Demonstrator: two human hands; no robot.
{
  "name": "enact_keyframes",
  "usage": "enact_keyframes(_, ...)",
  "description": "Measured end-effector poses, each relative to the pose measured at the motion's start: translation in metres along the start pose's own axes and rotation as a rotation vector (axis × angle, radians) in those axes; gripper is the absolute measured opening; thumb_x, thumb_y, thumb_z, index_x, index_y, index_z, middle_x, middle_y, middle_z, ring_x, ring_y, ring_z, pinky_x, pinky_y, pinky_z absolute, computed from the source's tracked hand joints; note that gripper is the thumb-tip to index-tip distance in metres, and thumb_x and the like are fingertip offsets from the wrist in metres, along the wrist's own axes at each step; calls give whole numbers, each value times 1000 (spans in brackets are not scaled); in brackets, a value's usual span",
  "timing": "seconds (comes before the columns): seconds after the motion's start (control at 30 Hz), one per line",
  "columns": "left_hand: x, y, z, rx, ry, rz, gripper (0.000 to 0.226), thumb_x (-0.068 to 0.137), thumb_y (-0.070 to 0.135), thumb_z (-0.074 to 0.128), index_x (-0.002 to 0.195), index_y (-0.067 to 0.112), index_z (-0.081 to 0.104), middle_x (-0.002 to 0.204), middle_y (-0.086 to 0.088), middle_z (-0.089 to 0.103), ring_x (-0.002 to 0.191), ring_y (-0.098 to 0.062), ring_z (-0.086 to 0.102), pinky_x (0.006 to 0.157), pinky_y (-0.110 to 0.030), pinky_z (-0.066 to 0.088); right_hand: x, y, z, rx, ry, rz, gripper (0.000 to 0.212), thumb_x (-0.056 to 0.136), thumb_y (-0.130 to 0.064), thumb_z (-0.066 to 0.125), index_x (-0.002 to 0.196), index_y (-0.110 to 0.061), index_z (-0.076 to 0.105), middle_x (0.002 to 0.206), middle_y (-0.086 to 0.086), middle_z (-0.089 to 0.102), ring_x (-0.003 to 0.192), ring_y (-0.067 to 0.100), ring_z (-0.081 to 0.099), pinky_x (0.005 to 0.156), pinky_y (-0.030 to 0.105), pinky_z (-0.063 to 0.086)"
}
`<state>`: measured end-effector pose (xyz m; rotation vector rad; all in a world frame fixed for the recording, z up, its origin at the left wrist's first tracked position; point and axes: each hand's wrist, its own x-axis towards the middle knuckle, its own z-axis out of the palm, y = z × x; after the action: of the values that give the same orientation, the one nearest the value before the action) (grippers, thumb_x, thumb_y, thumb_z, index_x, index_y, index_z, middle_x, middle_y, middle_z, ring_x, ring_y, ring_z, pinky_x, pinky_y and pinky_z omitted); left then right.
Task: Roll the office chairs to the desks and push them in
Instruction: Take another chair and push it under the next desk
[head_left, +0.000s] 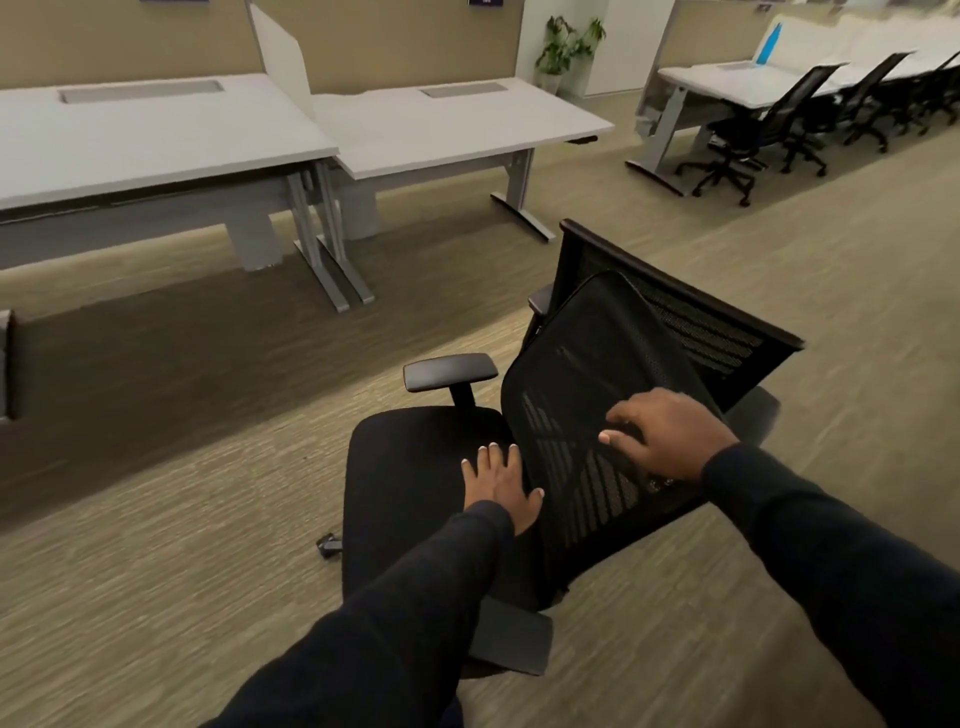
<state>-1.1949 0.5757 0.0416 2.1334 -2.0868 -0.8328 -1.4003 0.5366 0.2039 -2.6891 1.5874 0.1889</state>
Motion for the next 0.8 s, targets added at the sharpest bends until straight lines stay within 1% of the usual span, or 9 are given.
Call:
enact_keyframes(0.1,6,20,2,-52,28,-45,83,94,56,47,158,17,12,164,-16,11,152,-34,5,120,-58,6,3,47,5,-49,67,-36,41,93,-53,57,117,-23,69,120,2,64,114,23,53,93,39,45)
enact_keyframes(0.2,8,40,5,-73,61,-87,82,94,56,47,158,18,13,164,-16,14,151,-34,7,120,-57,7,0,88,21,-9,140,5,48,89,-49,65,127,-18,65,139,11,53,130,31,45,103,47,42)
enact_keyframes(0.27,9,56,9,-93,69,-118,81,94,57,47,157,17,14,163,-16,15,151,-34,8,120,-58,8,-2,110,35,132,140,115,63,89,-46,66,141,-15,51,148,17,42,134,37,40,107,53,40)
enact_keyframes(0.33,9,74,13,-122,81,-153,81,94,58,46,157,17,15,163,-16,17,151,-34,10,119,-58,9,-5,125,49,320,49,223,78,92,-47,62,153,-12,30,154,18,32,136,38,39,110,52,39)
enact_keyframes(0.43,11,100,16,-165,81,-179,79,95,60,44,157,18,17,162,-15,21,150,-34,14,120,-57,11,-7,134,69,435,2,230,84,95,-49,57,157,-9,16,149,20,38,132,36,46,107,45,42)
enact_keyframes(0.53,14,124,12,-207,132,-180,76,95,62,41,155,18,24,158,-15,30,147,-32,23,119,-55,15,1,136,71,459,92,177,73,98,-46,54,153,-6,28,138,21,52,123,36,54,100,42,44)
enact_keyframes(0.63,17,144,1,-289,201,-166,78,91,70,42,150,20,35,147,-14,44,136,-32,39,113,-51,30,9,132,62,507,143,110,60,98,-47,52,143,-10,42,119,17,66,110,35,63,87,40,49)
enact_keyframes(0.7,16,152,-9,-418,141,-115,87,83,76,48,150,22,34,147,-12,44,132,-32,44,110,-49,36,10,129,57,520,157,69,57,97,-49,50,142,-14,40,108,15,69,100,36,67,79,39,50)
enact_keyframes(0.8,16,155,-25,-528,-37,-22,105,74,76,60,155,19,26,152,-12,39,135,-28,44,112,-43,38,12,125,48,498,124,20,65,100,-52,42,153,-19,25,115,21,68,102,40,66,85,44,52)
